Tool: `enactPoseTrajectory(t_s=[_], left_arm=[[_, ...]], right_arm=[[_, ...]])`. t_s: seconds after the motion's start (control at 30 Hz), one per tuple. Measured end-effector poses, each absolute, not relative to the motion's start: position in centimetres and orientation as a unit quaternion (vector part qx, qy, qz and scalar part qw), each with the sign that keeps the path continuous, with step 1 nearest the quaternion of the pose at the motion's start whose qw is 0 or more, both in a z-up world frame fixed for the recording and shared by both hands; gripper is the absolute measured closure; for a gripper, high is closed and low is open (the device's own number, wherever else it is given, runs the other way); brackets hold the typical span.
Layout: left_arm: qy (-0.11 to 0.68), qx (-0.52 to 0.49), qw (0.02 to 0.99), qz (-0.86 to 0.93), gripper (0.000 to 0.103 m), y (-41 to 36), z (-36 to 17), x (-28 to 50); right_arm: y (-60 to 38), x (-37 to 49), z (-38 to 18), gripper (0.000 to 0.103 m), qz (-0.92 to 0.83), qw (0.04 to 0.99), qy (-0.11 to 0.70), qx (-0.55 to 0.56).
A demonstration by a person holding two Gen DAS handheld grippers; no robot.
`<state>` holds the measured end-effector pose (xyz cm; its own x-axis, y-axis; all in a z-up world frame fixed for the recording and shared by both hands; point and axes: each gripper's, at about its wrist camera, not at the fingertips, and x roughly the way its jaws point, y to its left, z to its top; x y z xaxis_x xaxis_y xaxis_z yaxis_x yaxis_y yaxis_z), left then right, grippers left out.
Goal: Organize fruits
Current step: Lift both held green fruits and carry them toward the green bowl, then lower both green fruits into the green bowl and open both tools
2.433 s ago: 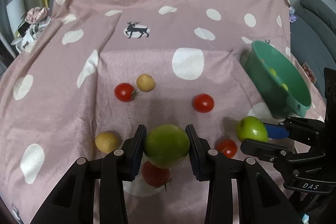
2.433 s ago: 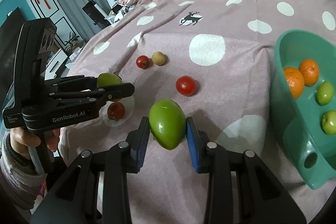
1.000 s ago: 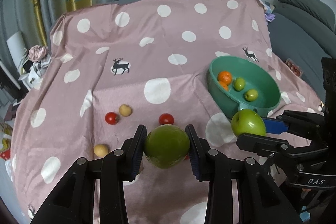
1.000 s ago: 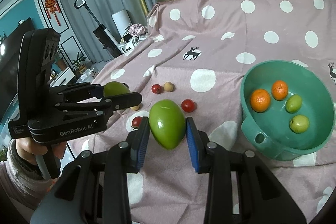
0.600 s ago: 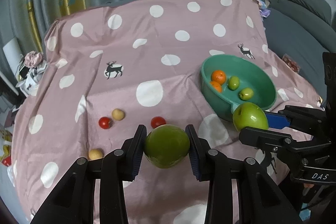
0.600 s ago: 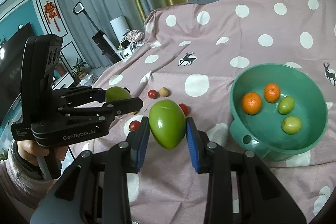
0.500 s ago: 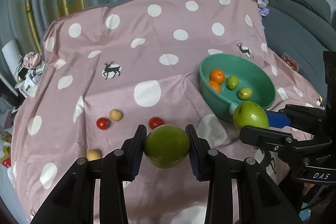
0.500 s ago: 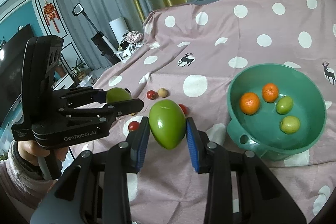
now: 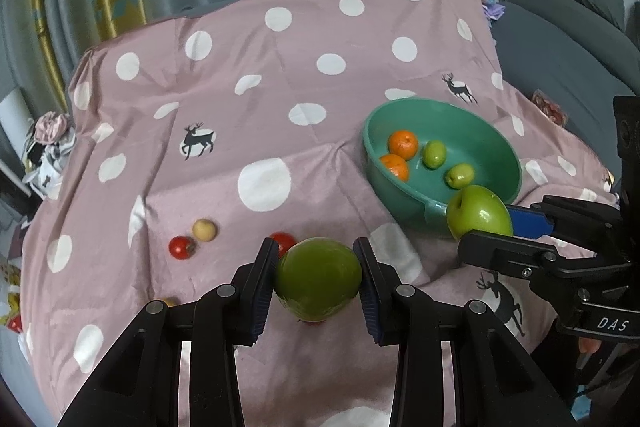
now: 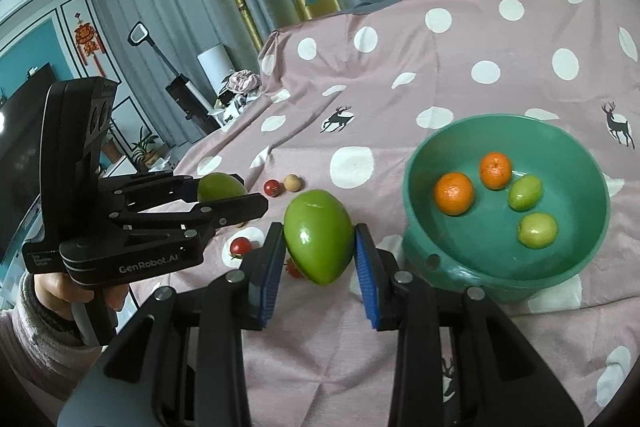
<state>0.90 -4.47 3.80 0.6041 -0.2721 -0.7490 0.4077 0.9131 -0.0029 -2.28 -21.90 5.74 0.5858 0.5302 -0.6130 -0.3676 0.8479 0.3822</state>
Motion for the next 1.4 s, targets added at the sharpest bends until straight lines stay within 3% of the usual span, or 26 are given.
enactPoseTrajectory(t_s=[1.4], left_arm=[[0.395, 0.135, 0.872, -0.254, 0.066, -13.4, 3.8, 4.3]], right_arm=[[-29.4, -1.8, 3.7, 0.068, 0.177, 0.898, 0.366, 0.169]])
